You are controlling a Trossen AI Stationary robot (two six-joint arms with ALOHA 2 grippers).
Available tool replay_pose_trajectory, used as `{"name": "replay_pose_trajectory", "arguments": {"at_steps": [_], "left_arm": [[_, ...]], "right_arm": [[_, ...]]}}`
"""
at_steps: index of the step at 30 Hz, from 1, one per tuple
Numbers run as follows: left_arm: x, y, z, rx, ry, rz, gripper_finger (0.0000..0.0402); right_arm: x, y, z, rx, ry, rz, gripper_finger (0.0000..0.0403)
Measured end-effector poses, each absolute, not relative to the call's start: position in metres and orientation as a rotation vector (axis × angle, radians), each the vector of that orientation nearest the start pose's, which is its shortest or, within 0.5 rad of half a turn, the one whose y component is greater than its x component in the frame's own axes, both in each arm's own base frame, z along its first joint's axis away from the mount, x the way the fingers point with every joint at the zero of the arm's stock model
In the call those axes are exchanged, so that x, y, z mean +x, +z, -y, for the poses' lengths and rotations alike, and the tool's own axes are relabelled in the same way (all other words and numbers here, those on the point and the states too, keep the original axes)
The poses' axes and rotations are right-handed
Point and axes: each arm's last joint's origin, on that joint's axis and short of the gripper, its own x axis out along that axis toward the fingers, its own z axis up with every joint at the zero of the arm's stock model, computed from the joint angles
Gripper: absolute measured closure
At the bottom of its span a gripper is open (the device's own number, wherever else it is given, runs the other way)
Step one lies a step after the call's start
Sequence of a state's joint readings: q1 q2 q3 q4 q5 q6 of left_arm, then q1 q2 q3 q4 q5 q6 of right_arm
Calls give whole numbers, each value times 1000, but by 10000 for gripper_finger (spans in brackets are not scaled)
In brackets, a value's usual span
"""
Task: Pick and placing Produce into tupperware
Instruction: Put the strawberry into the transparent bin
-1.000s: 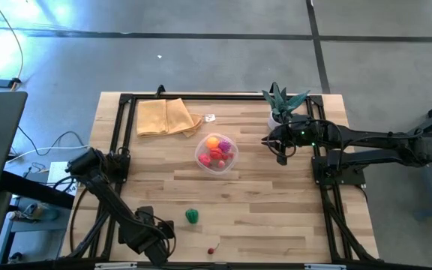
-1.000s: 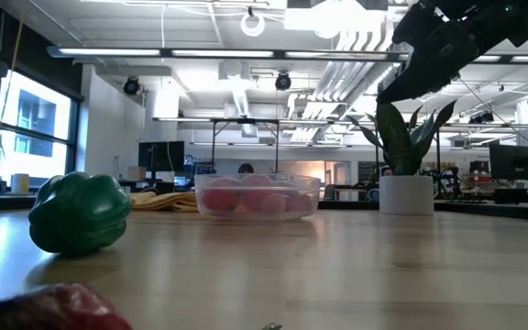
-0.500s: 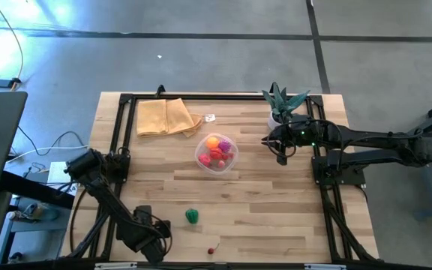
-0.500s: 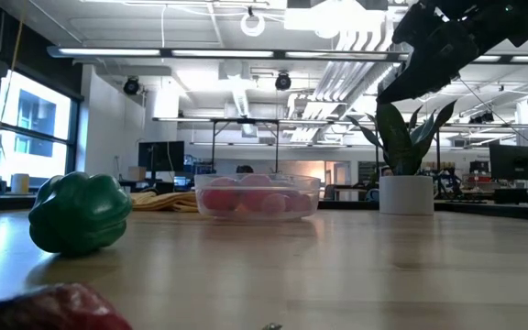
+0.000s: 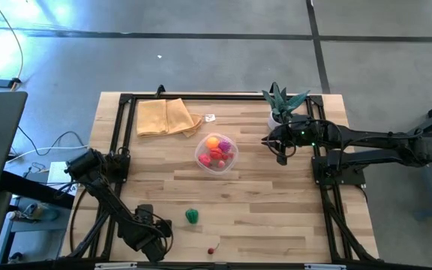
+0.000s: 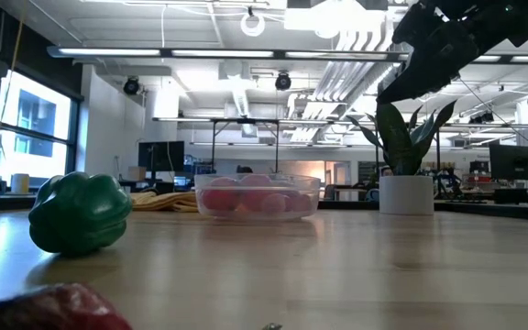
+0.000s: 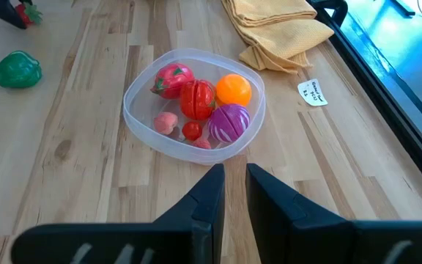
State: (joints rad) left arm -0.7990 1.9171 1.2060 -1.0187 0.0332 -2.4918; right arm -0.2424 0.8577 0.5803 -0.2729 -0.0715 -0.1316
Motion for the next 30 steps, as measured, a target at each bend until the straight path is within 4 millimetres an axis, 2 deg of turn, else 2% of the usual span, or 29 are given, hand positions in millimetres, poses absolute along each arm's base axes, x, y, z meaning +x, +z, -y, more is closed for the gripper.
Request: {"name": "replay_pose_trajectory", "arguments": {"at_steps": [8,30], "left_arm": [[222,142,230,-1166,1443,-1164,170],[220,142,233,-1178,1432,-1130,239]], "right_arm": [[177,243,42,-42,-130,-554,357],[177,243,42,-42,-131,-554,357]]}}
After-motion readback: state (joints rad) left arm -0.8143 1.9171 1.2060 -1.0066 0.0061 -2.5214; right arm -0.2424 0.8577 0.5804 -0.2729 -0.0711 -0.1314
